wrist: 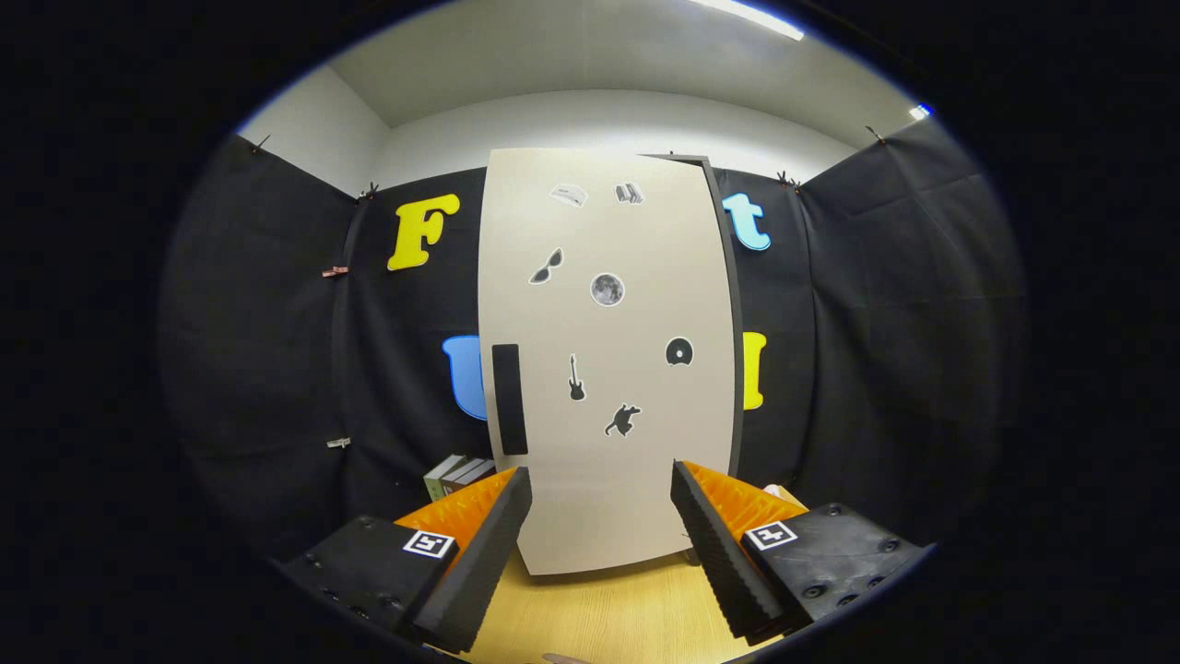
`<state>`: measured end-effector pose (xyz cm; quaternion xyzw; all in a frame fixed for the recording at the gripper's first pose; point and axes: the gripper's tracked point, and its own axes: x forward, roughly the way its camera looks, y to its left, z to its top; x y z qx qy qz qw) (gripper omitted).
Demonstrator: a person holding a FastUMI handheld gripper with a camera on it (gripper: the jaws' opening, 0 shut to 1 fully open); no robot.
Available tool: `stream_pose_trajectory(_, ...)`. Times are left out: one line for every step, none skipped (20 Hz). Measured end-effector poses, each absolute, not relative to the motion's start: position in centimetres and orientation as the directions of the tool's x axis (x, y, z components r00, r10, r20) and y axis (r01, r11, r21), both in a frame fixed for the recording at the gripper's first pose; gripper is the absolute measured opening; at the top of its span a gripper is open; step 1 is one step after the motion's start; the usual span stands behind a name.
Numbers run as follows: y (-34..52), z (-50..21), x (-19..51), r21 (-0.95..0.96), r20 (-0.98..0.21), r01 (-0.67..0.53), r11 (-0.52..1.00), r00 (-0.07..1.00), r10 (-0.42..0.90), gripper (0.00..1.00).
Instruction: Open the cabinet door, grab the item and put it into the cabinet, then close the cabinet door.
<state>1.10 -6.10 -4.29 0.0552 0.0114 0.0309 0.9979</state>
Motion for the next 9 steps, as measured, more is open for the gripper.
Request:
stream_pose_trajectory(-6.17,-4.37,1.07,0.108,-0.022,-0.056,0.993,0.998,0.059,0.98)
stream_pose_trajectory(-6.16,-4.40,1.06,0.106,-0.025,-0.054,0.993,0.998,0.057,0.98)
stream_pose_trajectory(-6.18,-4.46,0.91,0.103,-0.027,-0.049,0.993,0.998,0.052,0.98)
stream_pose_trajectory(-6.23,-4.36,0.88,0.100,-0.026,-0.046,0.994,0.998,0.049,0.98)
stream_pose_trajectory(-6.13,-4.21,0.76,0.097,-0.020,-0.044,0.994,0.999,0.046,0.98)
stream_pose_trajectory(-6.08,-4.11,0.70,0.096,-0.016,-0.044,0.994,0.999,0.046,0.98)
stream_pose_trajectory(-6.04,-4.02,0.62,0.095,-0.013,-0.044,0.995,0.999,0.045,0.98)
stream_pose_trajectory(-6.05,-4.02,0.56,0.093,-0.012,-0.042,0.995,0.999,0.044,0.98)
stream_pose_trajectory(-6.06,-4.04,0.49,0.090,-0.012,-0.042,0.995,0.999,0.044,0.98)
